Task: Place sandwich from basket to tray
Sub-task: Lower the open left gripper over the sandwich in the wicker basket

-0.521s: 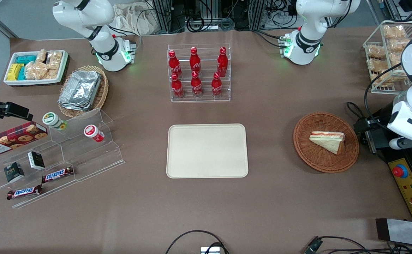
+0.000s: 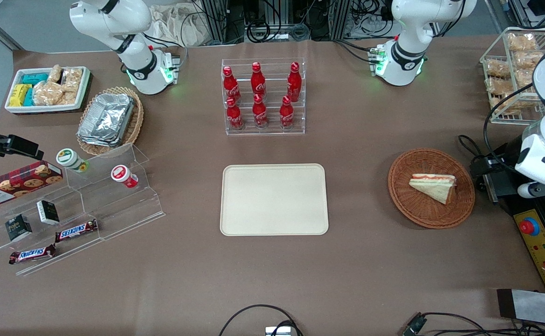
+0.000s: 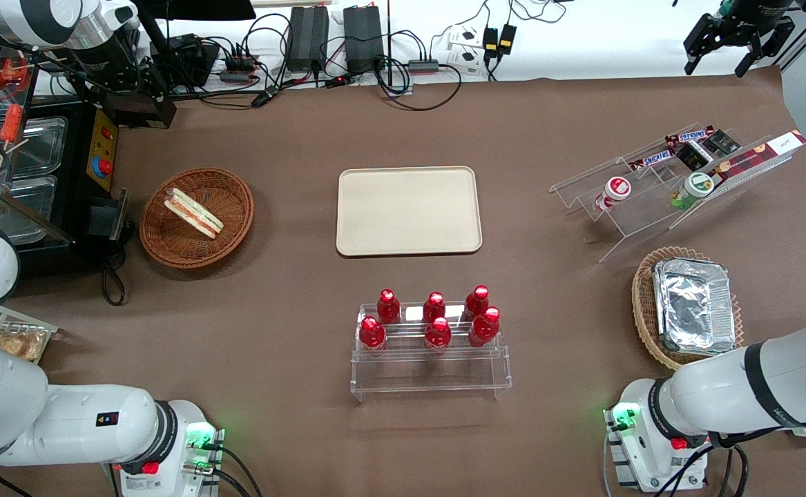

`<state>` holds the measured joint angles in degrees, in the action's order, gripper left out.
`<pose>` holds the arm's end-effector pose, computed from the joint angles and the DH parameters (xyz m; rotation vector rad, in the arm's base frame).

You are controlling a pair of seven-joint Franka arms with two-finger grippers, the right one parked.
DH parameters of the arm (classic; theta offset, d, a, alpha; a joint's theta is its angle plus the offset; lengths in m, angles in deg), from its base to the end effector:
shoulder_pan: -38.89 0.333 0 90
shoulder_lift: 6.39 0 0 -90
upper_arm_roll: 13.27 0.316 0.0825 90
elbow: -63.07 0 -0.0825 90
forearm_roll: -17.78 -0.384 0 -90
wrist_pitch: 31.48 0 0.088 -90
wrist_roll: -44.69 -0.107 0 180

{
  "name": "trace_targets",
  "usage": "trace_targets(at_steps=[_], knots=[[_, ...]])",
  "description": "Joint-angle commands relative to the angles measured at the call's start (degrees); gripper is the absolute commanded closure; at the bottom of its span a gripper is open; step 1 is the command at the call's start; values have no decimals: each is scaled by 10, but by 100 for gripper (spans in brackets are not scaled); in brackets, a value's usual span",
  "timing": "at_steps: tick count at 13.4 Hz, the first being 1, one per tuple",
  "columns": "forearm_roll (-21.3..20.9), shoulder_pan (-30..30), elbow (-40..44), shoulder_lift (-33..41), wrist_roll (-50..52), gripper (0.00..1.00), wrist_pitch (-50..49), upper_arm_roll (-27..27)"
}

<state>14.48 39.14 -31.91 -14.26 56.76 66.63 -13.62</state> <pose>0.5966 0.0045 0.5160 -3.0600 -0.3046 0.1174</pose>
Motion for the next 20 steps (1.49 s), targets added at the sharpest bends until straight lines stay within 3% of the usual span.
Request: trace_targets(at_steps=[1, 4, 11, 14, 20], knots=[[-9, 9, -3, -14, 82, 0, -17, 5], [-9, 16, -61, -12, 202, 0, 38, 5], [2, 57, -215, -7, 216, 0, 233, 5], [29, 55, -230, -39, 236, 0, 273, 3], [30, 52, -296, -52, 238, 0, 379, 3]])
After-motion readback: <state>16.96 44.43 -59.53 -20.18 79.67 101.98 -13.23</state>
